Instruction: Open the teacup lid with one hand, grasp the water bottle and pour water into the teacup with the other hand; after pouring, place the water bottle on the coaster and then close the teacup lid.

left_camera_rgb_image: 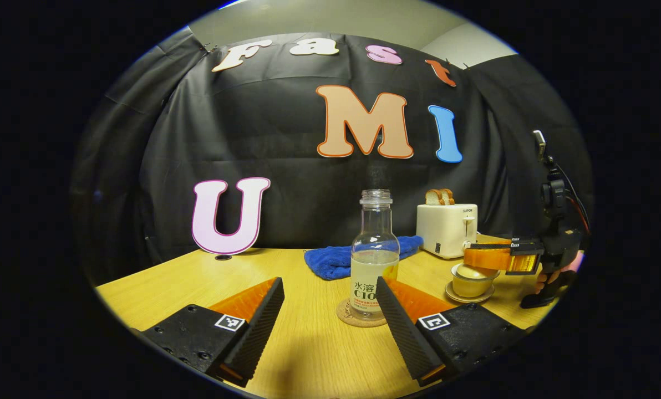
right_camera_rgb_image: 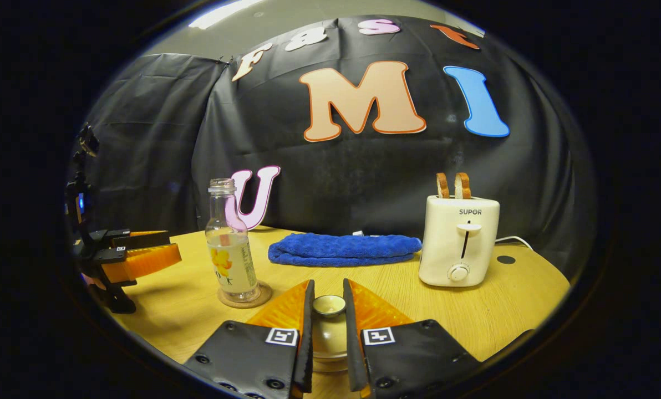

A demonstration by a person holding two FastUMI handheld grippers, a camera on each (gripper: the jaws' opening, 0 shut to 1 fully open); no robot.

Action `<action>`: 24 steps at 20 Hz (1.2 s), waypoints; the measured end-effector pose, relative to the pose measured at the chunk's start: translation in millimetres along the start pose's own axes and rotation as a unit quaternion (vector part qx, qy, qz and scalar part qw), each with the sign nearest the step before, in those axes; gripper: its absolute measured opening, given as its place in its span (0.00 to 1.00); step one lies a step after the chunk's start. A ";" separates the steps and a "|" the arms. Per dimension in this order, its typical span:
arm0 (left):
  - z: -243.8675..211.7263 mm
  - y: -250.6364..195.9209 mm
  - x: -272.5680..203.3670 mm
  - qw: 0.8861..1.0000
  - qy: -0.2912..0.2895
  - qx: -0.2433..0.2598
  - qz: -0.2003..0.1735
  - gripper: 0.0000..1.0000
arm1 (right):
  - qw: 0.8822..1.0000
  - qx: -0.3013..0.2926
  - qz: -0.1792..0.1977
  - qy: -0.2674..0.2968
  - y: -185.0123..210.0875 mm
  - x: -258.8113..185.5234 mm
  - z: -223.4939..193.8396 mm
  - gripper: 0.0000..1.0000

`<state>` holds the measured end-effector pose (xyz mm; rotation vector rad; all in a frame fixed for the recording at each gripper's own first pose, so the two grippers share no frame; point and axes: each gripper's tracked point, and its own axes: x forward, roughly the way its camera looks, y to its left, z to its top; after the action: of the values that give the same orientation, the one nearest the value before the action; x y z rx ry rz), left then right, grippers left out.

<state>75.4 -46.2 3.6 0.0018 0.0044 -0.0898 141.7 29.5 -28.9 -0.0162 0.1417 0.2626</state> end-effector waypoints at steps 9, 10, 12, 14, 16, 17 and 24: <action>-0.4 -0.5 0.1 1.000 -0.001 0.000 -0.001 0.97 | 1.000 0.000 0.001 0.024 -0.1 -2.0 -6.5 0.56; 0.0 -0.5 0.5 1.000 0.000 0.000 -0.001 0.97 | 1.000 -0.001 -0.002 0.024 -0.7 -2.9 -7.0 0.75; -0.1 -0.6 0.3 1.000 0.000 0.000 -0.001 0.97 | 1.000 0.002 -0.005 0.015 -2.5 -4.4 -4.1 0.92; 0.2 -0.5 0.4 1.000 0.000 0.000 -0.001 0.97 | 1.000 0.001 -0.011 -0.003 -4.7 -8.3 1.2 0.92; 0.3 -0.5 0.1 1.000 0.000 0.000 -0.001 0.97 | 1.000 0.001 -0.021 -0.021 -7.2 -13.7 6.3 0.92; 0.1 -0.6 0.4 1.000 0.000 0.000 -0.001 0.97 | 0.999 0.002 -0.025 -0.032 -8.1 -18.0 9.1 0.92; -0.3 -0.8 0.5 1.000 0.000 0.000 -0.001 0.97 | 0.997 0.003 -0.049 -0.068 -8.9 -55.8 15.7 0.89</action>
<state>75.7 -47.0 3.3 0.0011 0.0037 -0.0915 92.8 7.0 -5.5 0.0002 0.0069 0.1652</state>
